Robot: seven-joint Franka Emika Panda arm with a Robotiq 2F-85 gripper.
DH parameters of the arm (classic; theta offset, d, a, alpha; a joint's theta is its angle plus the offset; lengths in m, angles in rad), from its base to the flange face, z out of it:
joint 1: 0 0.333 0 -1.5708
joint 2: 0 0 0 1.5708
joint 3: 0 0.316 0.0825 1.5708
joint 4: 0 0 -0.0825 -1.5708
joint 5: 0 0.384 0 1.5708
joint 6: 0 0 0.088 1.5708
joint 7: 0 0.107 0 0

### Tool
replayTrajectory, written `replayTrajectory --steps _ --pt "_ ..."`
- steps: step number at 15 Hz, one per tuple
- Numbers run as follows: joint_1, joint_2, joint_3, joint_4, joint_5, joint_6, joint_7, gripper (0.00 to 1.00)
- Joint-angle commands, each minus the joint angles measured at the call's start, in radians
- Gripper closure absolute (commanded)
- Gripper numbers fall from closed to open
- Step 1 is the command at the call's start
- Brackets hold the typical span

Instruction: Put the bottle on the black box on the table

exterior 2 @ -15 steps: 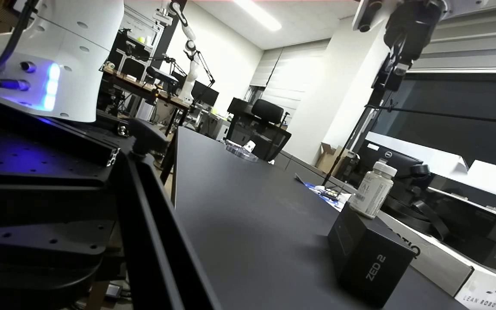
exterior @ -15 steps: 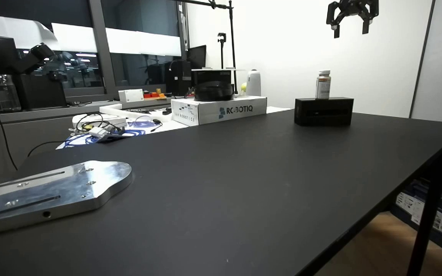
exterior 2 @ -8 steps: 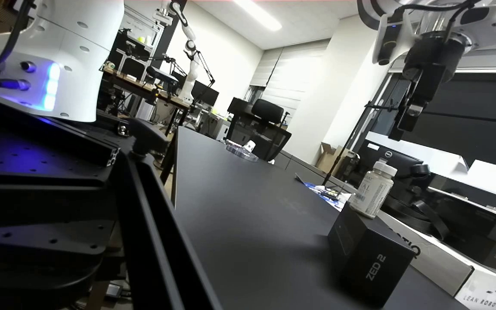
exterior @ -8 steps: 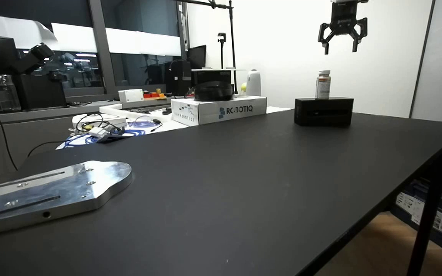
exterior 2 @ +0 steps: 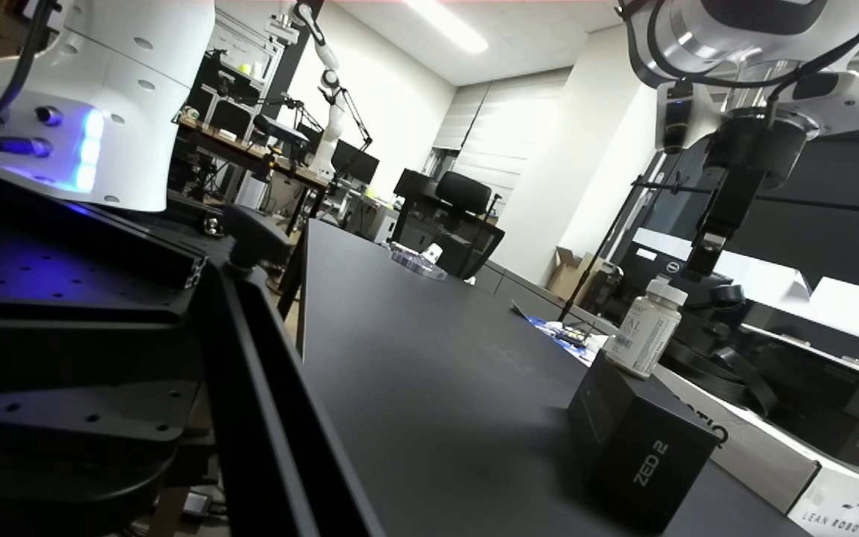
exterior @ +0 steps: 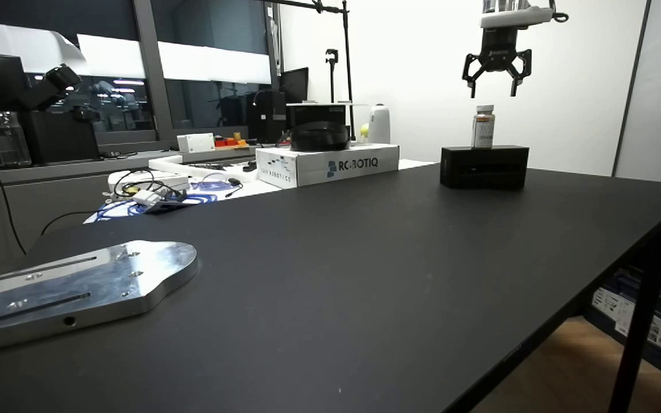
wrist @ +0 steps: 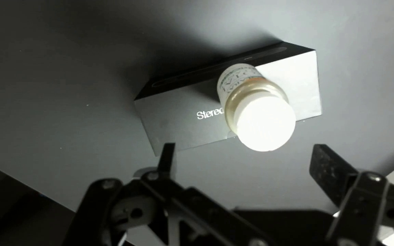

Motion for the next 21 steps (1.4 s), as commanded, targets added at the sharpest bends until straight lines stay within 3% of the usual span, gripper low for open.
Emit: replayTrajectory --steps 1,12,13,14,17,20,21 --pt "0.013 0.043 -0.020 0.044 0.023 -0.010 0.031 0.00" --pt "0.030 0.096 -0.021 0.042 0.031 -0.011 0.026 0.00" --pt "0.030 0.101 -0.019 0.042 0.035 -0.013 0.025 0.25" --pt "0.033 0.104 -0.020 0.041 0.033 -0.017 0.026 0.26" --pt "0.040 0.098 -0.016 0.038 0.032 -0.044 0.015 0.47" --pt "0.060 0.046 -0.018 0.029 -0.010 -0.159 -0.007 0.69" --pt "0.068 0.023 -0.017 0.019 -0.018 -0.181 -0.010 0.69"
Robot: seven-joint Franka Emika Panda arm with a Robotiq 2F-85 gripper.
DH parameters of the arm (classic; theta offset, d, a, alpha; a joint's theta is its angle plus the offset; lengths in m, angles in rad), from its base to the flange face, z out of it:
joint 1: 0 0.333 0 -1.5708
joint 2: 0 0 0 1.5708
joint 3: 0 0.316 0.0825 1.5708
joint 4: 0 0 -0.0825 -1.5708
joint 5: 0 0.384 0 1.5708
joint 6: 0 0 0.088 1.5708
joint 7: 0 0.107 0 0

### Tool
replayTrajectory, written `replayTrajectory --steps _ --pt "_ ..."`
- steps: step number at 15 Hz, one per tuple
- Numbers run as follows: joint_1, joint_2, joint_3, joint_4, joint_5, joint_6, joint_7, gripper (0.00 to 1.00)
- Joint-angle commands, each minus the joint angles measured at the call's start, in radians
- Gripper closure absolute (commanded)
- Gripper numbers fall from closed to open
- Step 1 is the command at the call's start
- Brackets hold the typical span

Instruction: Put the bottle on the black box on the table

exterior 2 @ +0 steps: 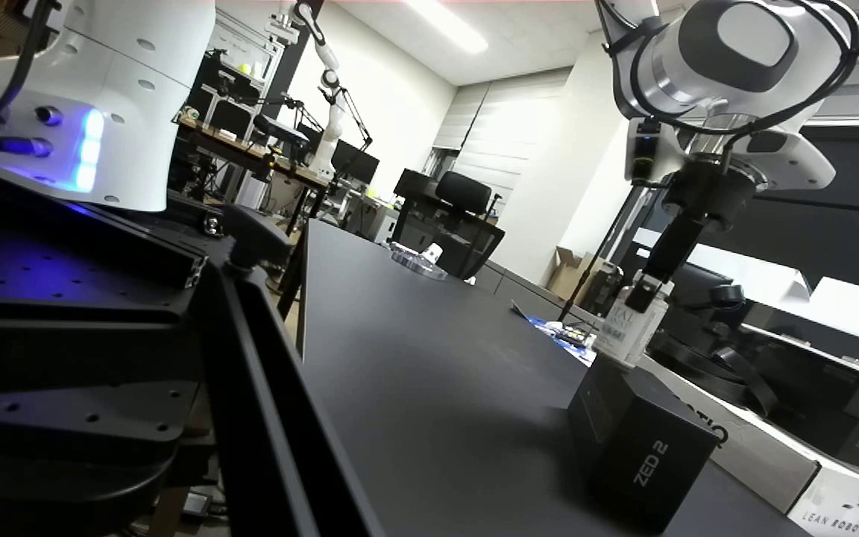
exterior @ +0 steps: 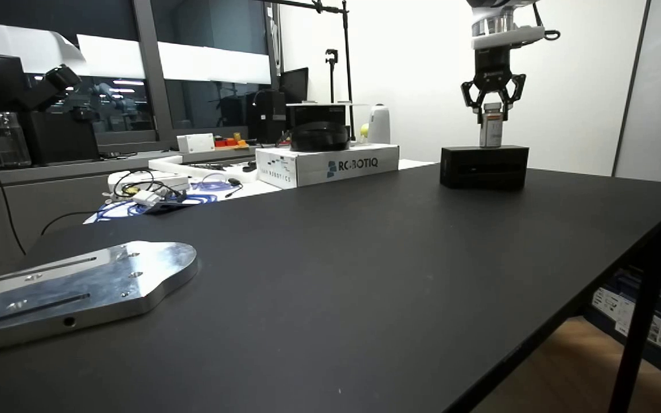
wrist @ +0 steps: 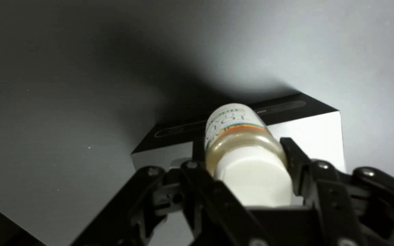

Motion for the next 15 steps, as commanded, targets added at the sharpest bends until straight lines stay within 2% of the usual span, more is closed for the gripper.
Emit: replayTrajectory --steps 1,4,7,10,15 --pt "0.032 -0.097 -0.002 -0.015 -0.030 -0.118 -0.015 0.69" --pt "0.069 -0.192 0.012 -0.056 -0.060 -0.163 -0.010 0.69" --pt "0.121 -0.287 0.049 -0.153 -0.118 -0.182 0.026 0.69" --pt "0.164 -0.397 0.111 -0.313 -0.131 -0.148 0.035 0.69" --pt "0.204 -0.534 0.212 -0.557 -0.071 -0.054 0.024 0.69"
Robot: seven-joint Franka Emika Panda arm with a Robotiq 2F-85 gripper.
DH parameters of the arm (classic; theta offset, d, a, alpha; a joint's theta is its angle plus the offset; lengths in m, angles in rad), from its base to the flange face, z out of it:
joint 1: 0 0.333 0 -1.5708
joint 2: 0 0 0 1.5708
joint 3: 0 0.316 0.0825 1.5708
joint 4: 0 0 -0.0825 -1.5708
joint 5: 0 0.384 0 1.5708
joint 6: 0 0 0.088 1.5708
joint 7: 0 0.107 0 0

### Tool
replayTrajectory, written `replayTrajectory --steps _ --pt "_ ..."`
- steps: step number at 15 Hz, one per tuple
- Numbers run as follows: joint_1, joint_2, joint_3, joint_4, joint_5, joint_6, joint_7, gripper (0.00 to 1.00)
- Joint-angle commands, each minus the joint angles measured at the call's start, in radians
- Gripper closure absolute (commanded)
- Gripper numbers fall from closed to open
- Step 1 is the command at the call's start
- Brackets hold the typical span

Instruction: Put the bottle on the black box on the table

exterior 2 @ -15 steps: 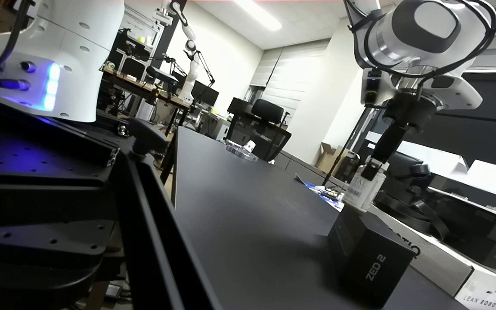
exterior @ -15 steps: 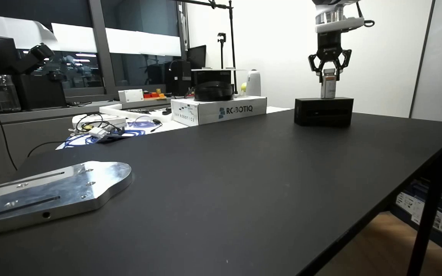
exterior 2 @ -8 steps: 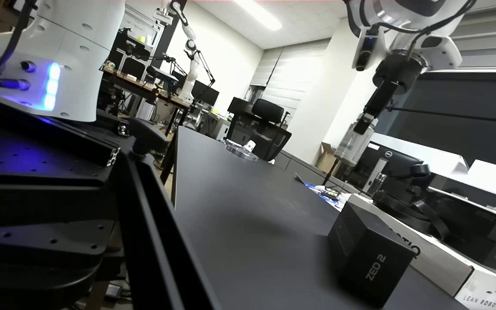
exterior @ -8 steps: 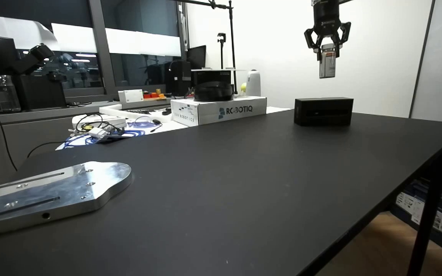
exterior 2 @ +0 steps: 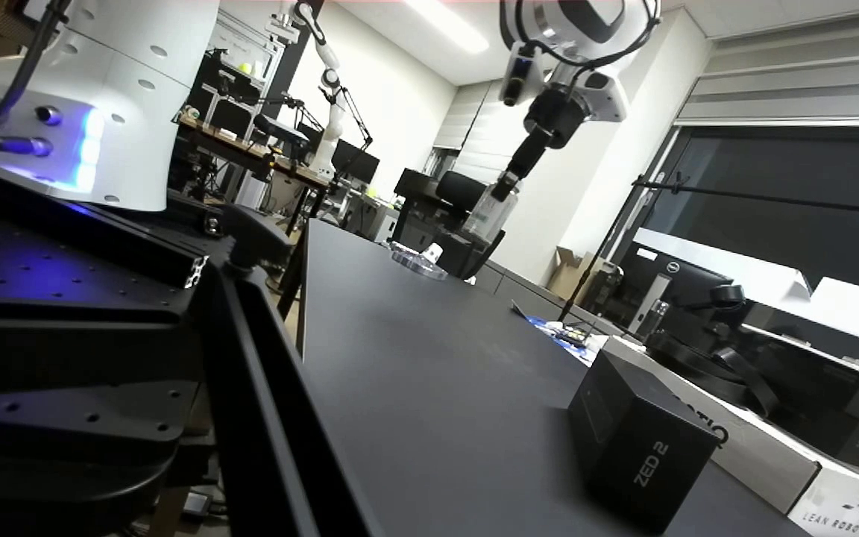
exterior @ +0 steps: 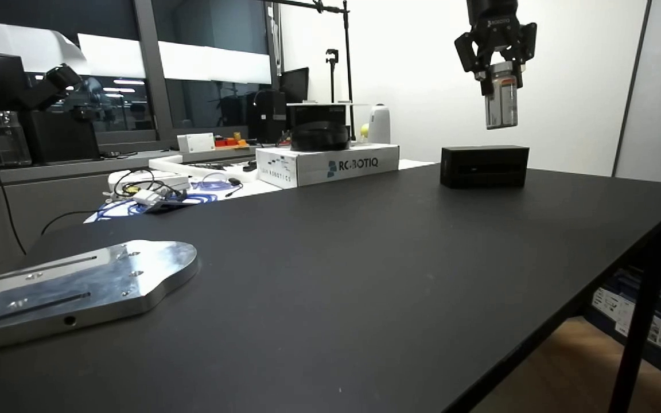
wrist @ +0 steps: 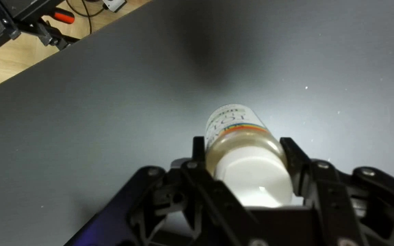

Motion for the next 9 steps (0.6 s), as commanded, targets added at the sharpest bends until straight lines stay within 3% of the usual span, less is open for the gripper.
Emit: replayTrajectory --steps 1,5,7,8,9 --pt "0.014 -0.123 0.052 -0.187 0.051 0.097 0.015 0.69" --pt "0.010 -0.145 0.096 -0.294 0.057 0.193 0.030 0.69" --pt "0.015 -0.118 0.093 -0.275 0.121 0.065 -0.042 0.69" --pt "0.007 -0.109 0.101 -0.271 0.075 0.135 -0.010 0.44" --pt "0.008 -0.107 0.100 -0.274 0.095 0.102 -0.025 0.44"
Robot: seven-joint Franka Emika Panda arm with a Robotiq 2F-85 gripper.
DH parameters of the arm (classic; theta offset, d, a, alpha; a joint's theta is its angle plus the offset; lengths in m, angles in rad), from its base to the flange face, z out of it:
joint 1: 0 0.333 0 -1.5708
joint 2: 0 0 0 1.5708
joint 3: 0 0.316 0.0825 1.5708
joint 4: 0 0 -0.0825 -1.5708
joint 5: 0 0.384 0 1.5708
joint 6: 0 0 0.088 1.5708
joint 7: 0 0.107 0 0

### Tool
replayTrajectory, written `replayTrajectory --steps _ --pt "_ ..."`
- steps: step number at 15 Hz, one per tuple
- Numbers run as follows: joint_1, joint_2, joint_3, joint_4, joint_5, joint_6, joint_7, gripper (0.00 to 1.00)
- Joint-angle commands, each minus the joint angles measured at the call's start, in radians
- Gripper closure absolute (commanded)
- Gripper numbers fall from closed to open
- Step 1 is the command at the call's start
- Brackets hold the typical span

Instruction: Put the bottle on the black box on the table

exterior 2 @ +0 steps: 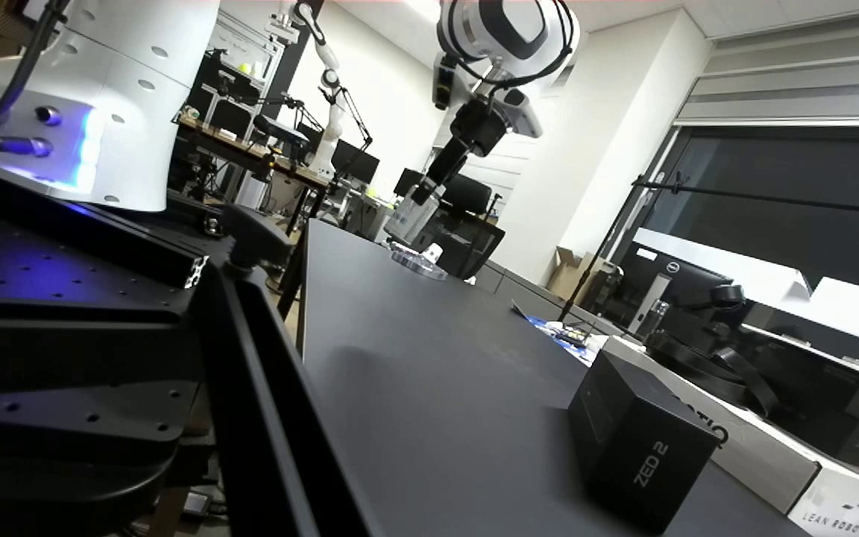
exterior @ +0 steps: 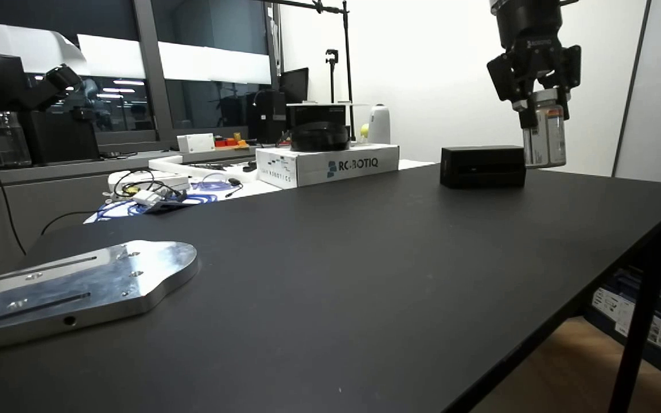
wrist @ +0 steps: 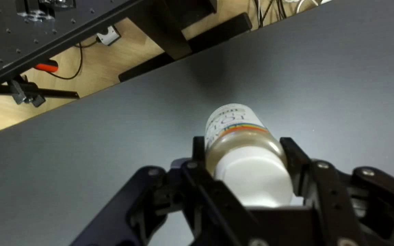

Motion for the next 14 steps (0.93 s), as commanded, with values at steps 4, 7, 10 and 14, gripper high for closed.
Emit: replayTrajectory --steps 4,7,10,14 --pt "-0.007 0.001 0.007 0.001 0.015 -0.024 -0.015 0.44" --pt "-0.007 0.008 0.008 -0.016 0.013 0.032 -0.005 0.69" --pt "-0.005 0.053 0.007 -0.040 0.028 0.152 -0.005 0.69" --pt "0.002 0.138 0.004 -0.070 0.041 0.340 -0.010 0.69"
